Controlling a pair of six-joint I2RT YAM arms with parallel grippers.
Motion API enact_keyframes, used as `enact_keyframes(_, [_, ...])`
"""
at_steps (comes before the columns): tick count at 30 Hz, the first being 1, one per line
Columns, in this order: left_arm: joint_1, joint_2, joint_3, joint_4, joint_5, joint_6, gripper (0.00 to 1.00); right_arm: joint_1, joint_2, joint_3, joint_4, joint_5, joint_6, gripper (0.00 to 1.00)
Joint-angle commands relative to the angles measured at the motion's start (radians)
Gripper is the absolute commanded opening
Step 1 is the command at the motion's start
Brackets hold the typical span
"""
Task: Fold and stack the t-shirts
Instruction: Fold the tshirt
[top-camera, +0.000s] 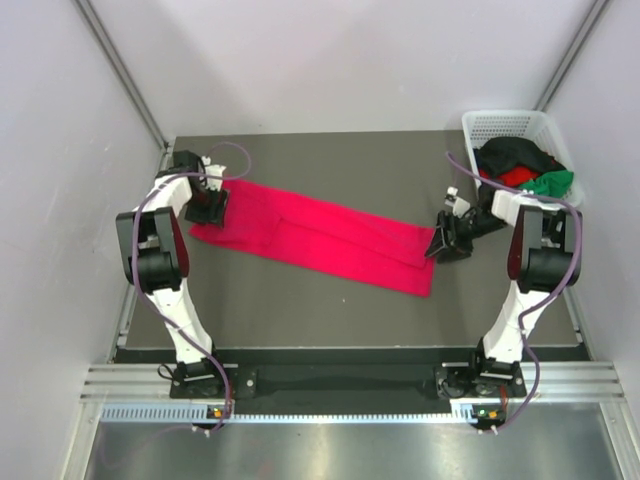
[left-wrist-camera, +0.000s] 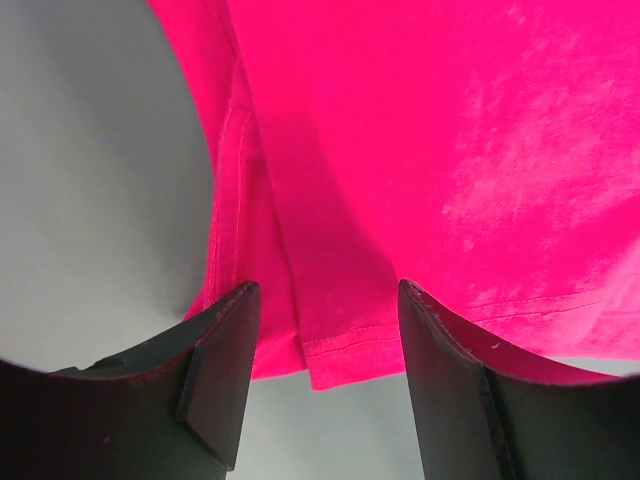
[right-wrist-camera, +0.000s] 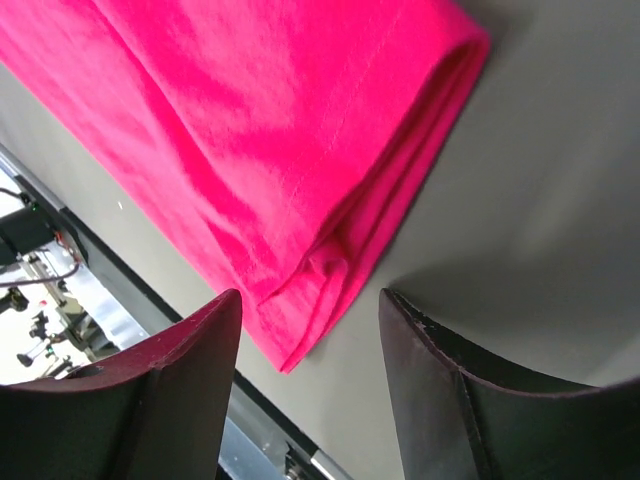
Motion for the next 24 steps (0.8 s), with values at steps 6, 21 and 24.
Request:
enact_keyframes(6, [0.003,-0.04,-0.015,0.021,-0.023,0.012,0.62,0.051,0.054,0.057,0.053,0.012,0.036,0.58])
enact_keyframes(21, [0.078,-0.077,-0.049,0.066,-0.139,0.006,0.61,0.068,0.042,0.007,0.068,0.152,0.098,0.54])
enact_keyframes(24, [0.077,-0.072,-0.046,0.074,-0.188,0.008,0.61,0.068,0.014,-0.01,0.073,0.192,0.112,0.54])
